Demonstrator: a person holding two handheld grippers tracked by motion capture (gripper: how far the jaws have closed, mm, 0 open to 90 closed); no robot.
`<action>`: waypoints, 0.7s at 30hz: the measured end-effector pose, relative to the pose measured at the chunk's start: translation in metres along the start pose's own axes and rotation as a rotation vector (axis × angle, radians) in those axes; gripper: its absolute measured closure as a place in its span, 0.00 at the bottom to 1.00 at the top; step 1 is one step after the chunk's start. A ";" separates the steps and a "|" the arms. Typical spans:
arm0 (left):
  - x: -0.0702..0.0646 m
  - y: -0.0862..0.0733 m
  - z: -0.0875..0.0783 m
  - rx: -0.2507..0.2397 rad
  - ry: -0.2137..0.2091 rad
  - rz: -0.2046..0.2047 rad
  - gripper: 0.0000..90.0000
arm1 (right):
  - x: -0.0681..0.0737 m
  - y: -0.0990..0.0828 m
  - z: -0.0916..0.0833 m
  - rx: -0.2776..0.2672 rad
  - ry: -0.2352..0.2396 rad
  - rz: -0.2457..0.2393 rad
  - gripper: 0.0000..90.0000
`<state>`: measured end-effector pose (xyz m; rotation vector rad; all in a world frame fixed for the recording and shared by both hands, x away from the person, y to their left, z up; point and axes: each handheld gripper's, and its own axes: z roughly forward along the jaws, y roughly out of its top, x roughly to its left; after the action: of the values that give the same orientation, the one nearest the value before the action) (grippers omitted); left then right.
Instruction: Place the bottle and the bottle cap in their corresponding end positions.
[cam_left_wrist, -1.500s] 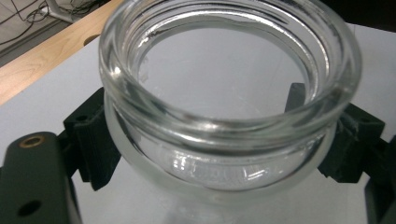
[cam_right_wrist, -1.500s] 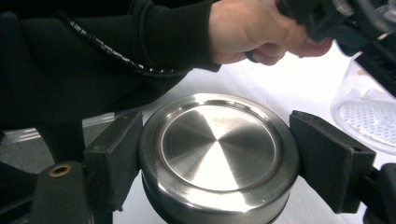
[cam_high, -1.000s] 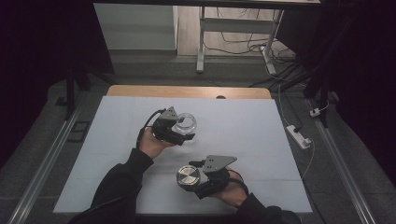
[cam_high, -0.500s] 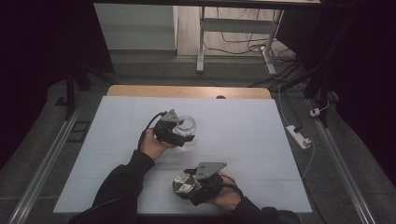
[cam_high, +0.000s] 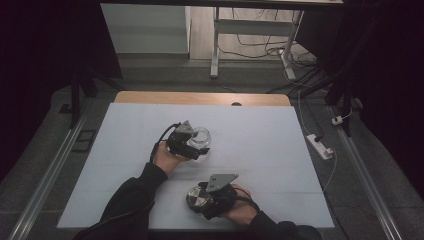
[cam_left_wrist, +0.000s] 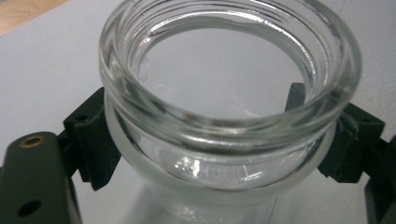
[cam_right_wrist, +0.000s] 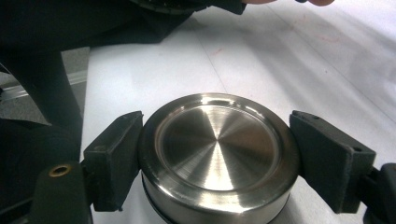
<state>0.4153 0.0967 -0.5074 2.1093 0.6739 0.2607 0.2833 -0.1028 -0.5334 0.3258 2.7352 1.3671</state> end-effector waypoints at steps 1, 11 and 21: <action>0.000 0.000 0.000 0.001 0.001 0.000 0.17 | 0.000 0.000 0.001 0.004 0.000 0.004 0.22; -0.002 -0.004 0.007 0.021 0.008 0.012 0.17 | -0.004 -0.002 0.006 0.064 -0.030 0.007 0.22; -0.003 -0.006 0.006 0.028 0.005 0.036 0.17 | -0.006 -0.003 0.007 0.120 -0.021 0.008 0.20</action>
<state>0.4134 0.0936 -0.5155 2.1496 0.6463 0.2781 0.2900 -0.1007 -0.5404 0.3558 2.8078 1.1960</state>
